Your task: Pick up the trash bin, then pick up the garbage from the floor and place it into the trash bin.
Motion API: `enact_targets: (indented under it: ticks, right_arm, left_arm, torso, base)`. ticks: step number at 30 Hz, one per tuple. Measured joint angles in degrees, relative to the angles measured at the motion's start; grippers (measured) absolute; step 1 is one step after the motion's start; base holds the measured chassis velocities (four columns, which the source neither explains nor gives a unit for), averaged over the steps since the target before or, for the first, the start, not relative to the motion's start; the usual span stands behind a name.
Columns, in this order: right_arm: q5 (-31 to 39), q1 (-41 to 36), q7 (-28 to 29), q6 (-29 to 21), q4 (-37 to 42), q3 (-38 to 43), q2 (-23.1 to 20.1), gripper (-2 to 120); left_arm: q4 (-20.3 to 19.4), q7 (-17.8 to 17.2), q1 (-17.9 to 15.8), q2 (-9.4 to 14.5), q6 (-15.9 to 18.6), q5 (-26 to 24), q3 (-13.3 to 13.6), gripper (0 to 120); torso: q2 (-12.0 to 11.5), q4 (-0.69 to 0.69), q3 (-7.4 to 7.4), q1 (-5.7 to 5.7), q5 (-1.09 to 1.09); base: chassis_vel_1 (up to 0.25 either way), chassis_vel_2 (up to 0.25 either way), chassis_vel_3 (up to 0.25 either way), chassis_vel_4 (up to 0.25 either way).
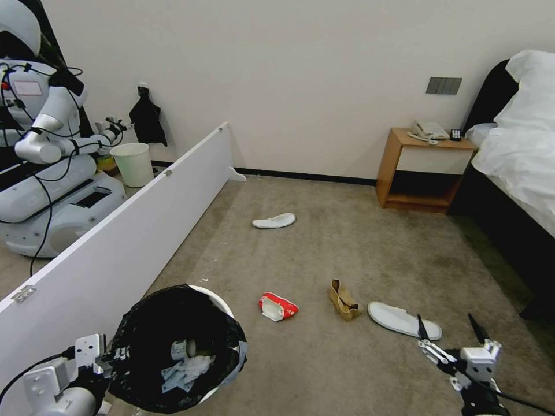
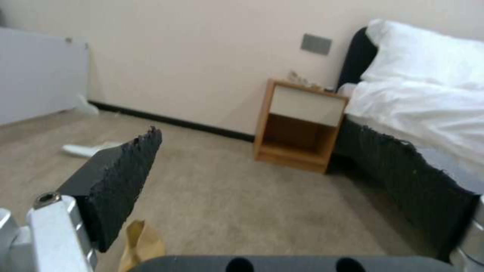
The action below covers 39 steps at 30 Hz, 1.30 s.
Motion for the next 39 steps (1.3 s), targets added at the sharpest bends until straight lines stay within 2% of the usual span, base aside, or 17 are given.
enact_targets:
  ticks: [15, 39]
  right_arm:
    - [0.5, 0.9, -0.4, 0.6, -2.7, -0.2, 1.4, 100]
    - [1.3, 2.2, -2.1, 1.4, -4.8, -0.7, 1.8, 100]
  left_arm:
    - [-0.1, 0.0, -0.4, -0.1, -0.1, -0.2, -0.2, 3]
    - [0.1, -0.1, -0.7, -1.7, -0.1, 0.5, 1.0, 3]
  torso:
    - [0.0, -0.01, 0.00, 0.00, 0.02]
    - [0.0, -0.01, 0.01, 0.00, 0.02]
  base:
    - [0.000, 0.000, 0.000, 0.000]
    - [0.000, 0.000, 0.000, 0.000]
